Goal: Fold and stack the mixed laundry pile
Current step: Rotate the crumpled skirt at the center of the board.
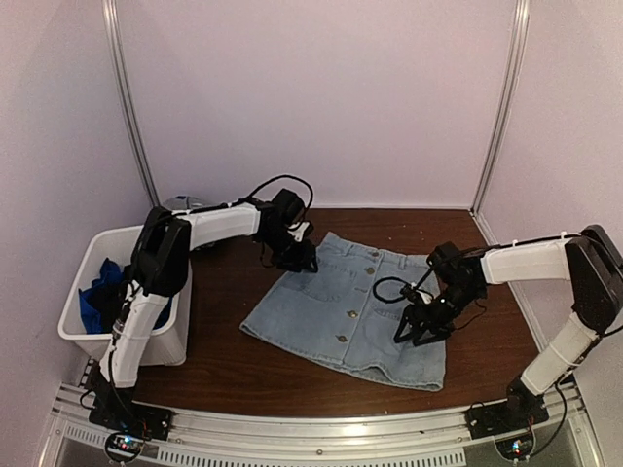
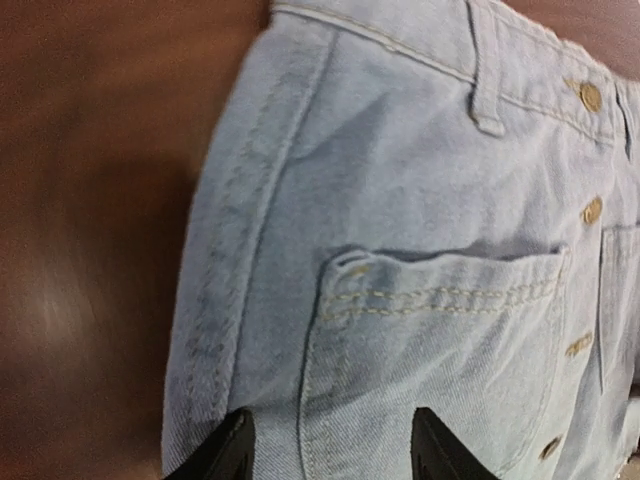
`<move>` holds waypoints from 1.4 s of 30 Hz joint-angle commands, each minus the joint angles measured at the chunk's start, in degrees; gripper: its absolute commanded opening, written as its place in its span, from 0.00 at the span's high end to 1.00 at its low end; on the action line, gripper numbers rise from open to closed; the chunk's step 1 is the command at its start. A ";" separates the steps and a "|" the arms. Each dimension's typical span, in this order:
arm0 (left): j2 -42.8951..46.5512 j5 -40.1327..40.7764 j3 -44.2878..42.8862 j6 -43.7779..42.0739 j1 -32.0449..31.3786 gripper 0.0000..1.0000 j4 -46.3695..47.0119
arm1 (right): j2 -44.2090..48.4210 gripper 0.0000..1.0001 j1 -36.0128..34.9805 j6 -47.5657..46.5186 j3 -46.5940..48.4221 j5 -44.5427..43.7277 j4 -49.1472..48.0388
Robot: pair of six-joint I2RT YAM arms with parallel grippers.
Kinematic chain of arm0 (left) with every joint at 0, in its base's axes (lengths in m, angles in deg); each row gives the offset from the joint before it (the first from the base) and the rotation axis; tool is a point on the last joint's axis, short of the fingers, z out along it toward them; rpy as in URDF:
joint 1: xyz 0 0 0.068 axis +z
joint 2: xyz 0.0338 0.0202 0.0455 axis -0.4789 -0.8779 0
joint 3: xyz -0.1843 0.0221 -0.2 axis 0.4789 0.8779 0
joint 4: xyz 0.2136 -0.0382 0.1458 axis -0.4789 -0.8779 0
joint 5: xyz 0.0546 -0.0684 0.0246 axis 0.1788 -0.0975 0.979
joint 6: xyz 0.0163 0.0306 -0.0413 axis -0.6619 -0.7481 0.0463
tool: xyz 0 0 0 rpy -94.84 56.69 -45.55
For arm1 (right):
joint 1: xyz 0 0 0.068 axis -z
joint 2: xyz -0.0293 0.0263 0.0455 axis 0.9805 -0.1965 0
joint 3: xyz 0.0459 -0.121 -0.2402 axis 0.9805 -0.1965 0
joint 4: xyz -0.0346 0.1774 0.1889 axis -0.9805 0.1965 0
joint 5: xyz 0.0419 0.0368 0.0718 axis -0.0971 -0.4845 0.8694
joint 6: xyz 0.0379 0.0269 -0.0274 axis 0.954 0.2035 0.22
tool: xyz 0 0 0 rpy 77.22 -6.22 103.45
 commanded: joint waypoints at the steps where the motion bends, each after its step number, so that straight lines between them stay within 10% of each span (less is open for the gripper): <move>1: -17.28 0.15 -25.51 -2.93 2.79 0.43 -7.34 | 4.29 0.30 -13.08 5.57 0.90 11.53 -1.87; 8: -7.43 -4.51 -22.35 -1.83 5.46 0.35 1.81 | 7.18 0.24 -10.15 4.80 14.59 12.07 -2.51; 20: 16.37 5.77 8.52 -4.57 -4.19 0.38 -0.76 | -16.10 0.34 1.05 -10.45 36.08 -8.26 13.51; 35: 11.52 13.59 19.59 2.16 -9.66 0.47 -2.63 | -15.15 0.44 1.80 -9.18 19.56 -13.35 10.31; 42: 3.65 17.36 11.78 0.64 -4.31 0.47 -3.59 | -6.72 0.44 -10.37 -1.15 7.32 -4.42 5.47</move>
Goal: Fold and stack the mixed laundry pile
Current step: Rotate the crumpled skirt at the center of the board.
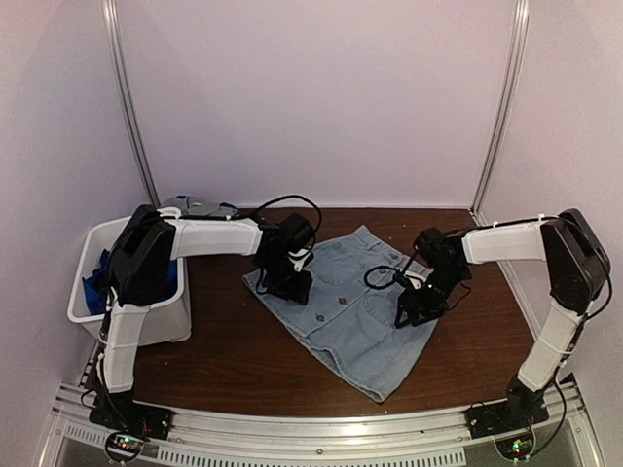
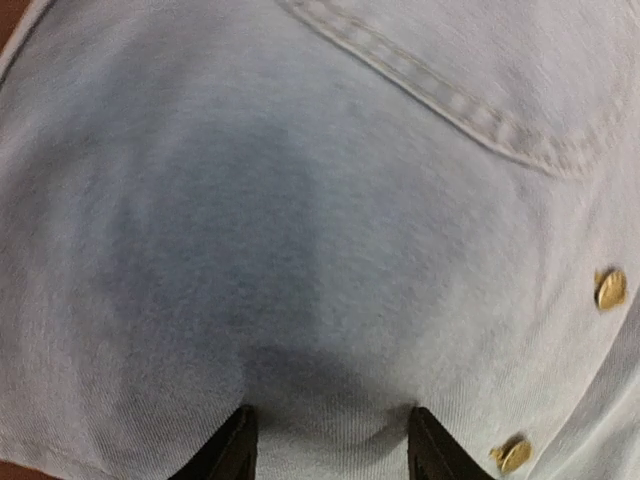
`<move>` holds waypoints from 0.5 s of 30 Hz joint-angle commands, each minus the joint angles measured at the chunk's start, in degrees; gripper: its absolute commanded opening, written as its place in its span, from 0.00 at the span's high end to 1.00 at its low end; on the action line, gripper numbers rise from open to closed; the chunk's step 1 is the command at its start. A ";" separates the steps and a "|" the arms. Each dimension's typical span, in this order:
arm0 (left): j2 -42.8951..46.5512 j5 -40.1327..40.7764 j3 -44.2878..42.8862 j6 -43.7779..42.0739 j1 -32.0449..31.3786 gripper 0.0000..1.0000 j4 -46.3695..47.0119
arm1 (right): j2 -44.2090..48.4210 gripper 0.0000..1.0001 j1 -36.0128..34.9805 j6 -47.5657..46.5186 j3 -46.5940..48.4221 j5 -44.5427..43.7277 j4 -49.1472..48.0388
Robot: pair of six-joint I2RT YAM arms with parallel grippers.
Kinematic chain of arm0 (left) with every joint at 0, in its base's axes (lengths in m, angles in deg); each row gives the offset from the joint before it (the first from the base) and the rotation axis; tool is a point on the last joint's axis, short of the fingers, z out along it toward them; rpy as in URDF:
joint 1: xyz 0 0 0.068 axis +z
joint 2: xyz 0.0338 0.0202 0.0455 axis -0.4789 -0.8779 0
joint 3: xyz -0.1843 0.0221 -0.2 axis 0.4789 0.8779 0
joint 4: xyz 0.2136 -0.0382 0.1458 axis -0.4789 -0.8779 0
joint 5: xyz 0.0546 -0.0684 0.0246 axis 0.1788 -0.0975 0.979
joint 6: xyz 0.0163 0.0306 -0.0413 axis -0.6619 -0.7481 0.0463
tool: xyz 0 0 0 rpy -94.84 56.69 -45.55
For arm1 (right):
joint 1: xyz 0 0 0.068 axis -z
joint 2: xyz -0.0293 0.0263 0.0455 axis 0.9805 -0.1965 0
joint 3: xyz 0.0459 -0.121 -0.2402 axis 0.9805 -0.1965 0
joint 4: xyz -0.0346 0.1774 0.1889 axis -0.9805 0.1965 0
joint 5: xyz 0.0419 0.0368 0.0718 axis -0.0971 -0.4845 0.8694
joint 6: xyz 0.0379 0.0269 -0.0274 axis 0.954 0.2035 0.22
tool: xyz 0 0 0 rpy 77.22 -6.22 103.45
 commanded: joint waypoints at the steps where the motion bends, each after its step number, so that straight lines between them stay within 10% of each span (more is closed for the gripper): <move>1: -7.71 5.14 -5.45 -0.85 5.09 0.46 -0.71 | 4.28 0.44 -10.98 7.78 -6.31 9.48 -2.51; 8: -5.15 3.51 -17.15 -5.63 6.76 0.40 -2.18 | 12.24 0.37 -14.15 10.88 -1.04 12.72 -2.29; 15: 4.69 -0.18 -6.21 -7.68 0.36 0.40 -1.25 | 12.35 0.37 -3.20 6.34 -1.39 5.88 -0.53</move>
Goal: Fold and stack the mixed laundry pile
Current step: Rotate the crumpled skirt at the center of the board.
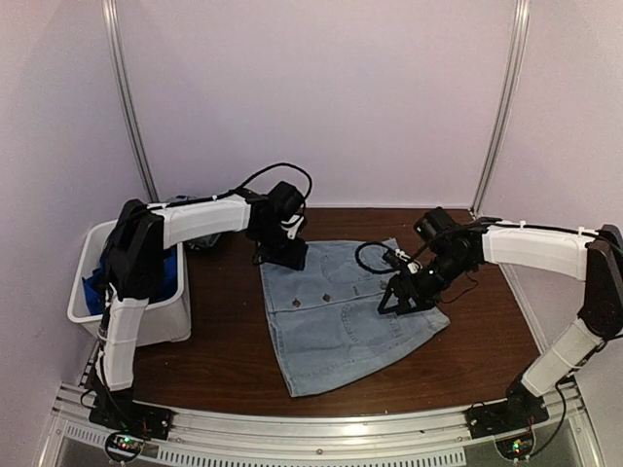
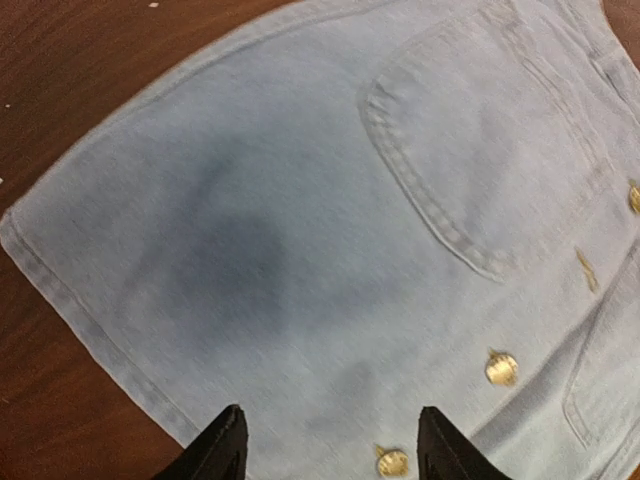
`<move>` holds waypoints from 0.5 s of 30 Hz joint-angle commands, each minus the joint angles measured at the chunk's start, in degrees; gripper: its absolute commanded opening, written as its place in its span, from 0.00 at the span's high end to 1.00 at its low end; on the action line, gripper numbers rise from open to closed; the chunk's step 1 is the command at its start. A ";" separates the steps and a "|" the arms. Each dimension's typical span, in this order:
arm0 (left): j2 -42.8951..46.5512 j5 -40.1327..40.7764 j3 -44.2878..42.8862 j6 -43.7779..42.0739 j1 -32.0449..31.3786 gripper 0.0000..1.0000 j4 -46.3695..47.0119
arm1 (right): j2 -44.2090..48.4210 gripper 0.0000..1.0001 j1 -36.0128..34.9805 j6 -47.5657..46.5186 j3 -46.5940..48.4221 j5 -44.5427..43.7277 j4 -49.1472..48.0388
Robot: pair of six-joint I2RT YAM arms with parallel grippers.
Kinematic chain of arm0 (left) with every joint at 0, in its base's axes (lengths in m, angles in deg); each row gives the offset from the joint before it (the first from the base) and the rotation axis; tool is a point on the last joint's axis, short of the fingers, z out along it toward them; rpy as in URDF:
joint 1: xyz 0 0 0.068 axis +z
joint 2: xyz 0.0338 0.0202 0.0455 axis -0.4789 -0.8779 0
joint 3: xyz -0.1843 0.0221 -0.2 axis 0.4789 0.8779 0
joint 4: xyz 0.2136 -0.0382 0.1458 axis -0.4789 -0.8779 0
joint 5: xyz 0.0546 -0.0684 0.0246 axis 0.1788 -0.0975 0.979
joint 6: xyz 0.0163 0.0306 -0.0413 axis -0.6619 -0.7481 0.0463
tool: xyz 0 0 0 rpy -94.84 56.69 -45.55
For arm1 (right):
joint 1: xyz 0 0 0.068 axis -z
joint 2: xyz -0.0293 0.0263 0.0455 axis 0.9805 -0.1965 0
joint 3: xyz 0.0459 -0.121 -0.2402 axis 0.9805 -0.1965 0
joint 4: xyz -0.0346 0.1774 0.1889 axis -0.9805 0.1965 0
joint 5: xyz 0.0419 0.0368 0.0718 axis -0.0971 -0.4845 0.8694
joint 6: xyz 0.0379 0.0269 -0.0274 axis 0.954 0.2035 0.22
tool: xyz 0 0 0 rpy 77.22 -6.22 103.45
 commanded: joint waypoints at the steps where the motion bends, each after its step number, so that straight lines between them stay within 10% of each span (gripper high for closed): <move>1: 7.06 -4.21 7.73 -2.09 -6.20 0.40 0.65 | -1.72 0.38 5.40 -2.74 -1.38 -5.69 0.76; 15: 2.07 -0.52 15.49 3.26 -7.69 0.41 2.37 | -9.89 0.44 5.82 -3.47 -6.81 -7.53 -2.49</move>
